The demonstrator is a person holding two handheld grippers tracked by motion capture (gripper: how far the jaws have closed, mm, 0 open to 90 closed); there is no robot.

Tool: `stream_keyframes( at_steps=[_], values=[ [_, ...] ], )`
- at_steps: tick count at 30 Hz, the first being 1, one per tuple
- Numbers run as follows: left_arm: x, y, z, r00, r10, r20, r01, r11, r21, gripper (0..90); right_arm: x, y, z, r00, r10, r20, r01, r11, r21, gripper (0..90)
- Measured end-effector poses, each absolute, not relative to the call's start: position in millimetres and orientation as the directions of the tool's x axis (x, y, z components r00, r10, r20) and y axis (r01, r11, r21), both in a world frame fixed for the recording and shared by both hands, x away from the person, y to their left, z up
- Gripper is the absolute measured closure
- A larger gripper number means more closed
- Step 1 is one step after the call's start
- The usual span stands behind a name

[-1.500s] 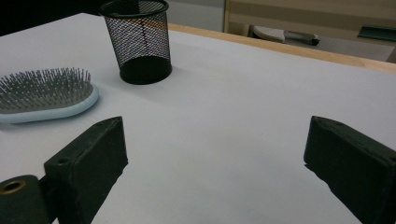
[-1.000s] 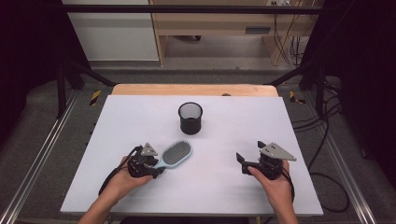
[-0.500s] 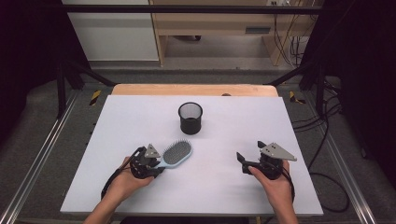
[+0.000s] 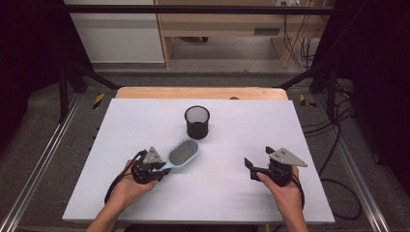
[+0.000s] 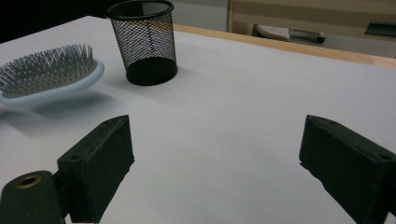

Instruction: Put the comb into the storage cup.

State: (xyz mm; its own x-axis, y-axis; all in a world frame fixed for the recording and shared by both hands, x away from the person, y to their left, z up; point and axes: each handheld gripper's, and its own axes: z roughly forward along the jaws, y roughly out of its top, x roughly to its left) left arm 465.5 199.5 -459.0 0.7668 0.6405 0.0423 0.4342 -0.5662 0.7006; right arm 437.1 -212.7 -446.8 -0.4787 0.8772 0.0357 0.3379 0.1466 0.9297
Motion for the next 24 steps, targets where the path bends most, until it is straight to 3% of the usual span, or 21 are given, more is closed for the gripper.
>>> stream_keyframes(
  at_steps=[24],
  values=[
    [453.3,203.5,-447.6,0.754,0.651,0.087,0.33,-0.49,0.807,69.5,457.2,-107.4,-439.2,-0.63,0.721,0.29,0.454,0.038,0.89,5.7]
  ],
)
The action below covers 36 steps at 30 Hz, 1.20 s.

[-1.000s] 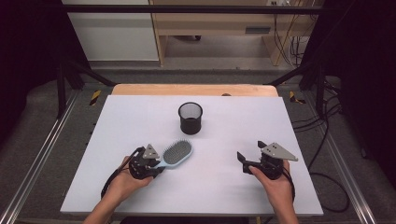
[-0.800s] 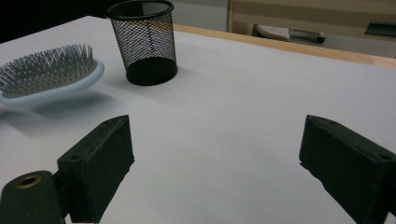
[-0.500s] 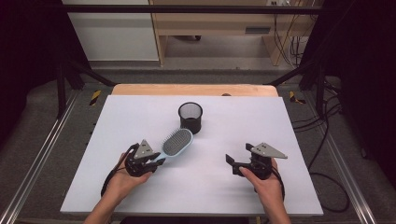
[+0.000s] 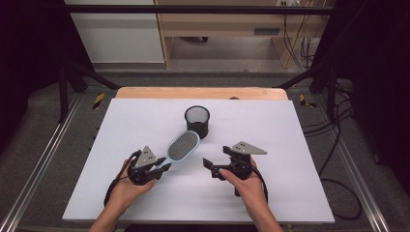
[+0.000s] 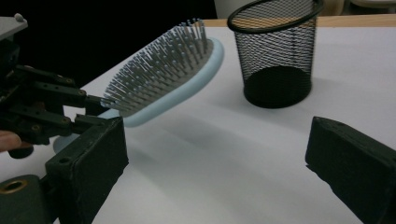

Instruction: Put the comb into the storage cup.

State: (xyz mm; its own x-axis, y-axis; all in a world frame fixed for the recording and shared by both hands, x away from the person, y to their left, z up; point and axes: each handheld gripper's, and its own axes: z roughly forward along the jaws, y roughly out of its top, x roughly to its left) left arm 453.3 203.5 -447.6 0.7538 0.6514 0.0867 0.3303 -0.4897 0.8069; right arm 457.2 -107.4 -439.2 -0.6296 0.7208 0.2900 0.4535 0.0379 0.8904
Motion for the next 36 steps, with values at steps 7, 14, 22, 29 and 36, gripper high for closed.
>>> stream_keyframes(
  at_steps=[7,14,22,29,36],
  values=[
    [447.6,198.0,-446.8,0.756,0.642,0.127,0.276,-0.49,0.827,69.5,465.3,-77.0,-441.5,-0.643,0.678,0.356,0.483,-0.001,0.875,4.9],
    [444.1,194.0,-445.3,0.758,0.641,0.121,0.257,-0.464,0.847,69.4,466.0,-59.1,-440.0,-0.658,0.647,0.386,0.497,-0.012,0.868,4.5],
    [442.9,194.3,-444.2,0.757,0.644,0.11,0.249,-0.44,0.863,69.4,469.6,-45.7,-439.0,-0.657,0.625,0.421,0.516,-0.033,0.856,4.8],
    [441.5,191.4,-444.7,0.759,0.641,0.111,0.24,-0.434,0.869,69.4,474.5,-37.6,-436.3,-0.648,0.605,0.462,0.541,-0.062,0.839,6.3],
    [439.9,190.7,-444.1,0.759,0.642,0.114,0.23,-0.427,0.874,69.4,479.9,-35.7,-433.4,-0.631,0.585,0.509,0.562,-0.107,0.82,10.3]
  ],
)
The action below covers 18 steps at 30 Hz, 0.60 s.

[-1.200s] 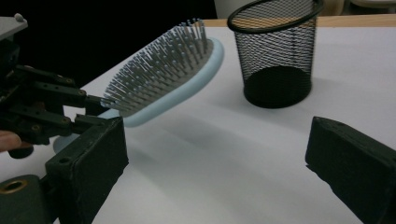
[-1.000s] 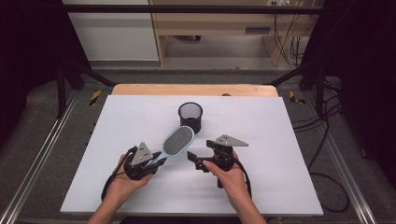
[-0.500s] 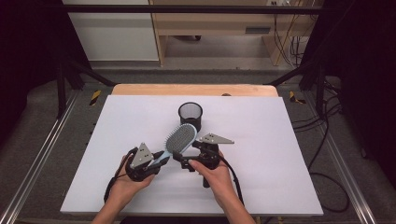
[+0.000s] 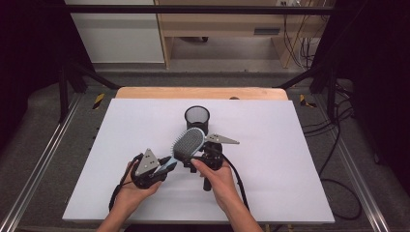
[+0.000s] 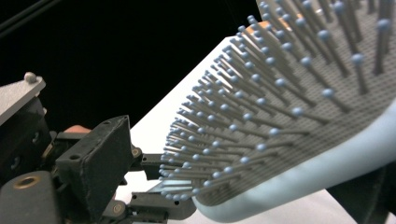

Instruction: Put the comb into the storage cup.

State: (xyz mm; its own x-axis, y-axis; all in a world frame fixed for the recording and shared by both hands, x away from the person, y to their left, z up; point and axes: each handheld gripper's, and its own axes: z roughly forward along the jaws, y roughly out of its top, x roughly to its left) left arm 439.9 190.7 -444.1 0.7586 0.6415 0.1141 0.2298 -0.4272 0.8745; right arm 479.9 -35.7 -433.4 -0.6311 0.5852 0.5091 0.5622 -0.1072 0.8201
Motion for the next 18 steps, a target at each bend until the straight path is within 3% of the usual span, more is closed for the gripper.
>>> stream_keyframes(
  at_steps=[5,18],
  values=[
    [438.3,189.6,-442.8,0.762,0.637,0.116,0.218,-0.421,0.881,69.4,482.2,-37.0,-434.1,-0.613,0.582,0.535,0.58,-0.128,0.804,12.2],
    [438.8,192.2,-443.9,0.757,0.644,0.105,0.219,-0.402,0.889,69.4,485.0,-39.1,-433.9,-0.599,0.559,0.573,0.599,-0.163,0.784,33.4]
  ],
)
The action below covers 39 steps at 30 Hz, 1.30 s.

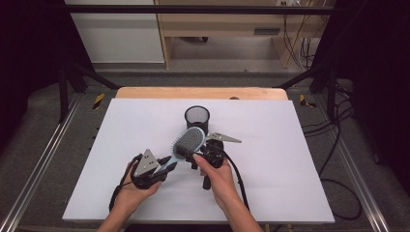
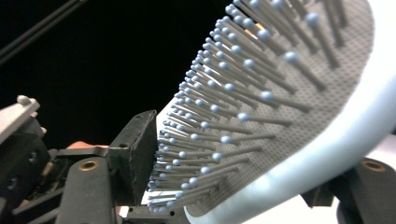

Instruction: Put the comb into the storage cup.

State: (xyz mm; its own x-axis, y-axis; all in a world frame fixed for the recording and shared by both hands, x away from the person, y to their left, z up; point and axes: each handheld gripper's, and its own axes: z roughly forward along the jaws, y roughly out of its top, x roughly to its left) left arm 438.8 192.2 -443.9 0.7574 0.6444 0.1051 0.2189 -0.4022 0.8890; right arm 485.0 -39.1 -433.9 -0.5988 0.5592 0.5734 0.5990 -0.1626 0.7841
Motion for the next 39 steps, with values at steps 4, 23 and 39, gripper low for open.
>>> stream_keyframes(
  at_steps=[4,23,39],
  values=[
    [440.0,194.3,-444.4,0.755,0.65,0.091,0.228,-0.389,0.892,69.4,485.3,-39.6,-433.5,-0.597,0.536,0.597,0.606,-0.186,0.773,38.4],
    [441.5,198.5,-444.0,0.741,0.668,0.073,0.231,-0.354,0.906,69.3,484.1,-33.9,-422.0,-0.627,0.514,0.585,0.578,-0.197,0.792,51.6],
    [442.4,196.0,-445.6,0.73,0.681,0.059,0.242,-0.339,0.909,68.9,484.3,-33.9,-418.3,-0.619,0.513,0.595,0.588,-0.201,0.784,55.2]
  ],
)
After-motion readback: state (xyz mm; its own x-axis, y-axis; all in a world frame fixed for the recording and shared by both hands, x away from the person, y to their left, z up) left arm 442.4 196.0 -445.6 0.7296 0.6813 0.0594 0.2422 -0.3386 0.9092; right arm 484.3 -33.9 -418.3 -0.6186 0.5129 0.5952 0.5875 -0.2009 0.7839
